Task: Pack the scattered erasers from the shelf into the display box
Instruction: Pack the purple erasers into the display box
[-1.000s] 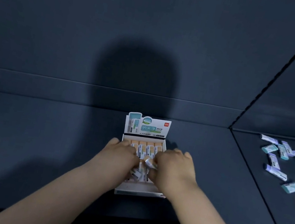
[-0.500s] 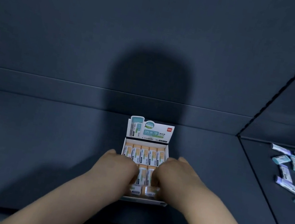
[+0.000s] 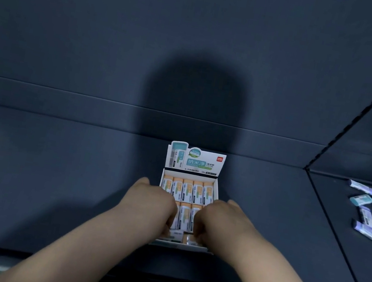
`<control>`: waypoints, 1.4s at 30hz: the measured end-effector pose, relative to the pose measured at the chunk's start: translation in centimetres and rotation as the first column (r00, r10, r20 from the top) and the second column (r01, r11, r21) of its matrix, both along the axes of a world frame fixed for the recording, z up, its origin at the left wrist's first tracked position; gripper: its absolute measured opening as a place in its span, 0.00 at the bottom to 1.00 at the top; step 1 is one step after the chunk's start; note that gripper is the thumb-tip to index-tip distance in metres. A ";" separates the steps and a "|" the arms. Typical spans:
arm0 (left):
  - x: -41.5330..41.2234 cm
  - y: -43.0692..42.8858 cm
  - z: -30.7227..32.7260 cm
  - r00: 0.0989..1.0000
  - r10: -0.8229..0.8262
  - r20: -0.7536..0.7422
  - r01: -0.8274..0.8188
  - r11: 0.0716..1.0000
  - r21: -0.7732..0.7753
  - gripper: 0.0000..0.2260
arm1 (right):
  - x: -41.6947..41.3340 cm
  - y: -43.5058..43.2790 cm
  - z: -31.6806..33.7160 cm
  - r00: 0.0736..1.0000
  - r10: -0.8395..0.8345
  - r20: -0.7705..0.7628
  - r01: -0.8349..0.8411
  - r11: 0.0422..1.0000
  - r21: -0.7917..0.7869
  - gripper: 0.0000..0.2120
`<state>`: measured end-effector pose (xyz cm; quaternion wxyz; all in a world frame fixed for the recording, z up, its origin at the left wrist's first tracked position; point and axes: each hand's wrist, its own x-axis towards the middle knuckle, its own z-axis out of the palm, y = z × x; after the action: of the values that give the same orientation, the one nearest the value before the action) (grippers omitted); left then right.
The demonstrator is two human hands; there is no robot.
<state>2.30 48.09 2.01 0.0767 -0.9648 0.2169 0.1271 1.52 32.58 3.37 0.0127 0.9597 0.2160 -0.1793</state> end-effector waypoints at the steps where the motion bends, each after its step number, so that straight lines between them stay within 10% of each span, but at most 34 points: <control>1: -0.1 0.0 0.0 1.000 -0.001 0.011 0.001 1.000 0.007 0.06 | -0.1 0.0 -0.1 1.000 0.001 0.008 -0.001 1.000 0.007 0.10; 19: -1.3 0.9 -0.3 0.998 -0.004 0.060 0.012 0.992 -0.128 0.07 | -0.7 -0.7 -2.1 0.990 -0.078 0.115 0.060 0.987 0.151 0.04; 28: -1.8 1.6 0.6 0.986 -0.003 0.169 0.046 0.967 -0.251 0.13 | -1.7 -1.5 -1.5 0.938 -0.248 0.243 0.114 0.881 0.459 0.00; 42: -3.2 -7.8 1.1 0.960 -0.119 0.254 0.199 0.927 -0.317 0.10 | -4.2 -9.9 -0.2 0.895 -0.377 0.239 0.288 0.897 0.336 0.12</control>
<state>-0.87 40.28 3.13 -0.0559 -0.9508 0.3031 -0.0315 -2.72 22.67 3.15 -0.1279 0.9896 0.0665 0.0018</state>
